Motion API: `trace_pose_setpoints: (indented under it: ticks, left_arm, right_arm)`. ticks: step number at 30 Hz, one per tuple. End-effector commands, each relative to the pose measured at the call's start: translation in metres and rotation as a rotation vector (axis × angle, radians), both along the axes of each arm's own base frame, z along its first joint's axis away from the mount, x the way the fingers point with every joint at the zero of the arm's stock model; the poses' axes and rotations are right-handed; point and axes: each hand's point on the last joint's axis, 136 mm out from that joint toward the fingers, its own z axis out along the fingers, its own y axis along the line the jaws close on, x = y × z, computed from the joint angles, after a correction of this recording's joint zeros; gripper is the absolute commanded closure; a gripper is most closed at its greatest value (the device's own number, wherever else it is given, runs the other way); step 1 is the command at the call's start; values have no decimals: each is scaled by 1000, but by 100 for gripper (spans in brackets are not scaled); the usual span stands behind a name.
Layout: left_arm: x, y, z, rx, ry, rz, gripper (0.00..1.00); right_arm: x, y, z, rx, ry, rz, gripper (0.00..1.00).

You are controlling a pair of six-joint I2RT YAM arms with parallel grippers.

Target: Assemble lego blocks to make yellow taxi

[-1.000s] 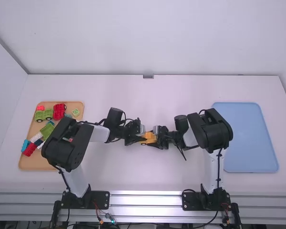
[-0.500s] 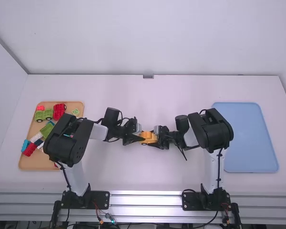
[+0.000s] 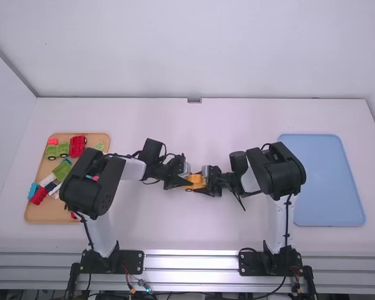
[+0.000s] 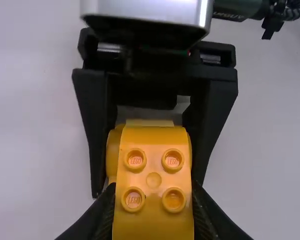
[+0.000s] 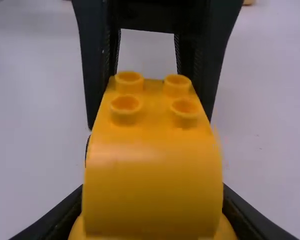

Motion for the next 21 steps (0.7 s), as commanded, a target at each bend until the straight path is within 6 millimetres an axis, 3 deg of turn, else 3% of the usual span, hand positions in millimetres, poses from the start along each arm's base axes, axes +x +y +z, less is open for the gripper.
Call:
trace_pose_setpoints:
  ticks: [1,6,12,21]
  left_arm:
    - [-4,-6,-11,54,-5,-8,98]
    - [0,-7,-24,122,9,41,98]
    - [-3,7,-43,216,20,87,99]
    - [-21,-4,-56,291,3,49,99]
  right_arm:
    - [-3,-2,-8,-19,25,-11,53]
    - [-3,-2,-8,-18,26,-12,53]
    - [-2,-2,-8,-18,26,-13,53]
    - [-2,-2,-8,-18,25,-13,53]
